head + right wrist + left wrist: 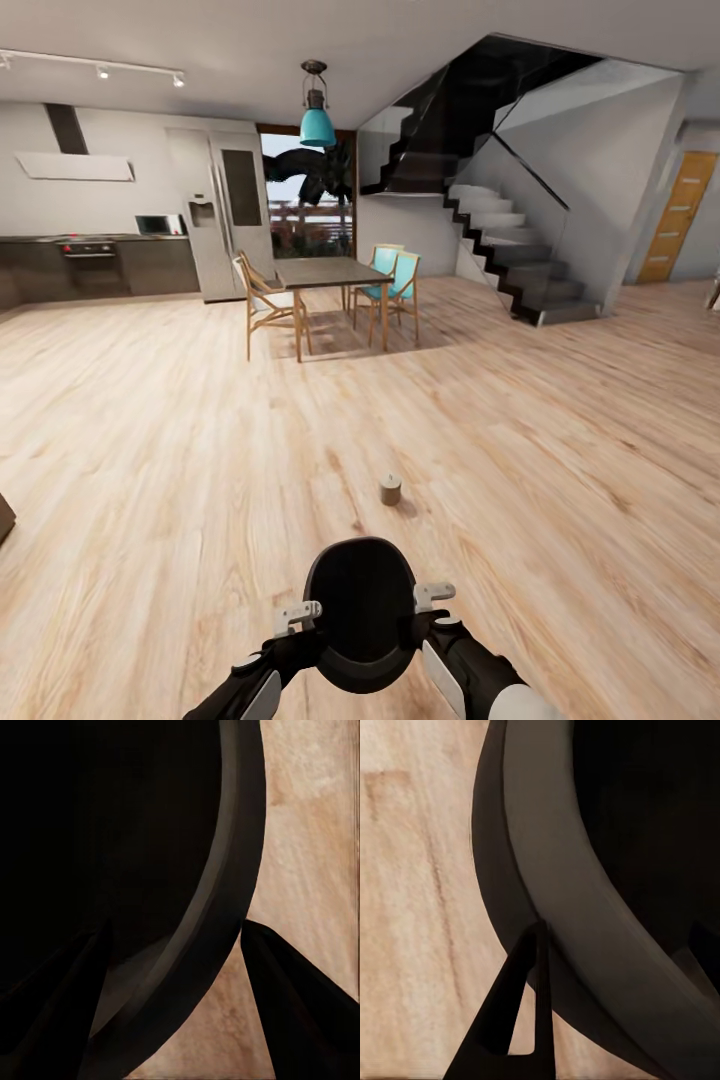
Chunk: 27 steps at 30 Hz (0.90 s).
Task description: Place each of the two pumpkins and all three candles from the living room inside a cabinet in the living room (use any cabinet), then make sure every cabinet is closed, and position the cauldron so it is next to a table in the living room.
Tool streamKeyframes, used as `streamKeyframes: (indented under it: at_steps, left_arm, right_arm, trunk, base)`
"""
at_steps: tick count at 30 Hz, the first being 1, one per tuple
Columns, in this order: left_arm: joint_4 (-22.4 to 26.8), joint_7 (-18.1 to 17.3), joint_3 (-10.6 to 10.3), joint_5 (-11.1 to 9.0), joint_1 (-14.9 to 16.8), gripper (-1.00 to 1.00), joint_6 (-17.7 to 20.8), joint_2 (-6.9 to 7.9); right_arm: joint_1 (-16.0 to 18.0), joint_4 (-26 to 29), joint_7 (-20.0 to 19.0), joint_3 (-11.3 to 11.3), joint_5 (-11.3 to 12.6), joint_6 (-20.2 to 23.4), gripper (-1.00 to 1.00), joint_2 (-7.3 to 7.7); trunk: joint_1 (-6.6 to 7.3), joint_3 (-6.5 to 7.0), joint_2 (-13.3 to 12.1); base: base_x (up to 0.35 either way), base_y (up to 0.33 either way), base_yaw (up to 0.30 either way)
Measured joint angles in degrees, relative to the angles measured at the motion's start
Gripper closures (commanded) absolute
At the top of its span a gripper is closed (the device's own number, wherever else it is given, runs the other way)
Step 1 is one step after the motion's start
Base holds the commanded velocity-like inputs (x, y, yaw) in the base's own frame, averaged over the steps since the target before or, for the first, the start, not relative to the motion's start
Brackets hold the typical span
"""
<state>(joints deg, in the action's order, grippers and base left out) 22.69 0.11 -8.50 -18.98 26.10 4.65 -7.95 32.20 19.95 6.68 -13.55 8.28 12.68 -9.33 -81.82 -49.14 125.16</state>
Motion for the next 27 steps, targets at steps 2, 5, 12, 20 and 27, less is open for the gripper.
streamKeyframes:
  at_steps: [2, 5, 12, 20, 27]
  left_arm:
    - [0.0, 0.02, -0.03, -0.03, 0.0, 1.0, 0.0, 0.0]
    - [0.0, 0.0, 0.0, -0.02, 0.0, 1.0, 0.0, 0.0]
    - [0.01, 0.01, 0.0, 0.0, 0.0, 1.0, 0.01, 0.0]
    - [0.01, 0.01, -0.16, -0.19, 0.0, 1.0, 0.0, 0.07]
    - [0.01, 0.0, -0.15, -0.19, 0.0, 1.0, 0.0, 0.07]
  right_arm:
    - [0.0, 0.0, 0.0, 0.0, 0.0, 0.0, 1.0, 0.0]
    - [0.0, 0.03, 0.02, -0.02, 0.01, 0.03, 1.0, 0.0]
    - [0.0, 0.02, 0.01, 0.0, 0.0, 0.02, 1.0, 0.0]
    - [-0.01, 0.04, -0.02, 0.01, -0.03, 0.04, 1.0, -0.01]
    - [0.0, 0.04, -0.01, -0.01, -0.01, 0.04, 1.0, -0.01]
  trunk:
    - [0.0, 0.0, 0.0]
    - [0.0, 0.0, 0.0]
    - [0.01, 0.0, 0.0]
    - [0.01, 0.0, 0.0]
    - [0.02, 0.0, 0.0]
  base:
    - [-0.128, 0.098, -0.264]
    - [-0.117, 0.098, -0.264]
    - [-0.104, 0.096, -0.264]
    - [-0.088, 0.084, -0.264]
    - [-0.03, 0.035, -0.264]
